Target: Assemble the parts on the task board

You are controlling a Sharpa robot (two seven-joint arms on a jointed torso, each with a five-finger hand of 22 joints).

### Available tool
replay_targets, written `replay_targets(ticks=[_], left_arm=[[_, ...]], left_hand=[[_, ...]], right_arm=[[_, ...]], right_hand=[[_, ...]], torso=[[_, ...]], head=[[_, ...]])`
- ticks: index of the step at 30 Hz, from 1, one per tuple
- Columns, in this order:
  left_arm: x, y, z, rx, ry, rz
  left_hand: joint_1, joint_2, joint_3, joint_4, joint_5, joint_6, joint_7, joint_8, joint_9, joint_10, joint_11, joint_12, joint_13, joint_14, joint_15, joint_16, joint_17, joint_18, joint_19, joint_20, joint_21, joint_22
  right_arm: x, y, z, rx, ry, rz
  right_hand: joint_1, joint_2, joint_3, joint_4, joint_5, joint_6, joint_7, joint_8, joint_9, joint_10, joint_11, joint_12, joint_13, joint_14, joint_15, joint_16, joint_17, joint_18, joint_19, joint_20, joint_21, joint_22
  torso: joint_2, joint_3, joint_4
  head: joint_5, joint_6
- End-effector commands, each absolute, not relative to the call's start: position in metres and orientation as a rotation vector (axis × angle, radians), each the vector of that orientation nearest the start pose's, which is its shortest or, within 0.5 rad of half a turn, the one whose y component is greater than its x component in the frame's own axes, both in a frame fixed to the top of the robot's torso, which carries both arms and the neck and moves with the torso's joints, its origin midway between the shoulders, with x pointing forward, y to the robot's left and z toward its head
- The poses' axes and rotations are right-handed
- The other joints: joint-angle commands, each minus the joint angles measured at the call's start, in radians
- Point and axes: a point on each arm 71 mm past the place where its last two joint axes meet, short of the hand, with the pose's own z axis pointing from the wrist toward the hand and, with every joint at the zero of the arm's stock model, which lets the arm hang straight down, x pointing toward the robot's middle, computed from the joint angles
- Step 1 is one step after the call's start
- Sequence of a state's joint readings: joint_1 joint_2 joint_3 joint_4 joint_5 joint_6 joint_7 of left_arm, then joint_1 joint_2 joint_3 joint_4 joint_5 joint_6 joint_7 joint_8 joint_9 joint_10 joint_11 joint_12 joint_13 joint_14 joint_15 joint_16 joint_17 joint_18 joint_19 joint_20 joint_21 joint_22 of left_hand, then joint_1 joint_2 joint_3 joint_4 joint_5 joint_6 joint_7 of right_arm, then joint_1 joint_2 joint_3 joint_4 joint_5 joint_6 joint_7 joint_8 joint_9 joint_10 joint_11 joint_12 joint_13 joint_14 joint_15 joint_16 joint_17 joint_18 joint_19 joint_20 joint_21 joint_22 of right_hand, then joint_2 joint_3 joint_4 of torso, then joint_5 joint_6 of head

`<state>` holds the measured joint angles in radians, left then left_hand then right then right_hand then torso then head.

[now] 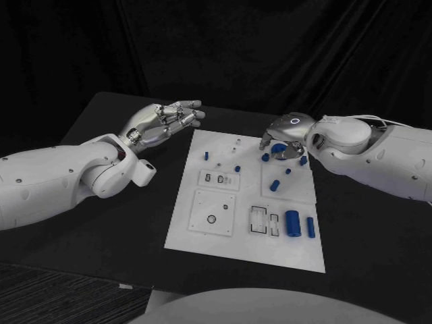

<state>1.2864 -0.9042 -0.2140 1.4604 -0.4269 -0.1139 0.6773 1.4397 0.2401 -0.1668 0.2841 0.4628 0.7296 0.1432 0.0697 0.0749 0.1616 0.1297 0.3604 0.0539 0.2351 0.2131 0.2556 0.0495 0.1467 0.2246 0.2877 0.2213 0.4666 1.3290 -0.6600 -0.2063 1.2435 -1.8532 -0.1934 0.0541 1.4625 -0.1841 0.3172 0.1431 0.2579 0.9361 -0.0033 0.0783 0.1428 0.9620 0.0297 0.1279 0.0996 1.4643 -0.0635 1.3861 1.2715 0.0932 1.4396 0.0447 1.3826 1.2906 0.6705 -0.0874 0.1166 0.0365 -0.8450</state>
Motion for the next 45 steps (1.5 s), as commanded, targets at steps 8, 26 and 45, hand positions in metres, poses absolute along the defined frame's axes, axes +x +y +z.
replay_targets(ticks=[8, 26, 45], left_arm=[[0.470, 0.235, -0.170, -0.329, 1.339, -1.764], [0.471, 0.236, -0.174, -0.340, 1.357, -1.767], [0.470, 0.237, -0.178, -0.349, 1.369, -1.764]], left_hand=[[0.020, 0.003, -0.046, 0.007, 0.019, 0.016, 0.005, 0.011, 0.001, 0.000, 0.008, 0.021, -0.005, 0.014, 0.008, 0.016, -0.002, -0.009, 0.012, 0.004, 0.010, 0.011], [0.032, 0.003, -0.041, 0.005, 0.026, 0.017, 0.008, 0.013, 0.002, 0.006, 0.016, 0.028, -0.005, 0.013, 0.008, 0.018, -0.002, -0.010, 0.017, 0.004, 0.011, 0.010], [0.047, 0.002, -0.036, 0.006, 0.032, 0.020, 0.016, 0.017, 0.002, 0.016, 0.032, 0.042, -0.003, 0.000, -0.006, 0.013, -0.004, -0.008, 0.023, 0.003, 0.010, 0.007]], right_arm=[[0.530, -0.175, -0.202, -0.744, 1.620, 0.411], [0.533, -0.174, -0.213, -0.740, 1.653, 0.409], [0.534, -0.173, -0.220, -0.740, 1.644, 0.419]], right_hand=[[-0.027, 0.008, 0.007, -0.010, 0.019, -0.002, 0.009, -0.002, 0.023, 0.011, 0.011, 0.031, 0.009, 0.049, 0.002, -0.008, -0.020, -0.026, -0.013, 0.004, 0.003, 0.039], [-0.032, 0.015, 0.055, -0.033, 0.134, 0.042, 0.028, 0.022, 0.058, 0.022, 0.017, 0.055, 0.016, 0.045, 0.006, -0.011, -0.032, -0.024, -0.017, 0.008, -0.005, 0.039], [-0.043, 0.028, 0.073, -0.059, 0.116, 0.111, 0.049, 0.073, 0.124, 0.076, 0.010, 0.088, 0.024, 0.044, 0.003, -0.010, -0.037, -0.025, -0.015, 0.006, -0.005, 0.047]], torso=[[-0.002, -0.0009, -0.0003], [-0.002, -0.0015, 0.0001], [-0.002, -0.0009, -0.0011]], head=[[0.005, -0.009], [0.005, -0.015], [0.008, -0.022]])
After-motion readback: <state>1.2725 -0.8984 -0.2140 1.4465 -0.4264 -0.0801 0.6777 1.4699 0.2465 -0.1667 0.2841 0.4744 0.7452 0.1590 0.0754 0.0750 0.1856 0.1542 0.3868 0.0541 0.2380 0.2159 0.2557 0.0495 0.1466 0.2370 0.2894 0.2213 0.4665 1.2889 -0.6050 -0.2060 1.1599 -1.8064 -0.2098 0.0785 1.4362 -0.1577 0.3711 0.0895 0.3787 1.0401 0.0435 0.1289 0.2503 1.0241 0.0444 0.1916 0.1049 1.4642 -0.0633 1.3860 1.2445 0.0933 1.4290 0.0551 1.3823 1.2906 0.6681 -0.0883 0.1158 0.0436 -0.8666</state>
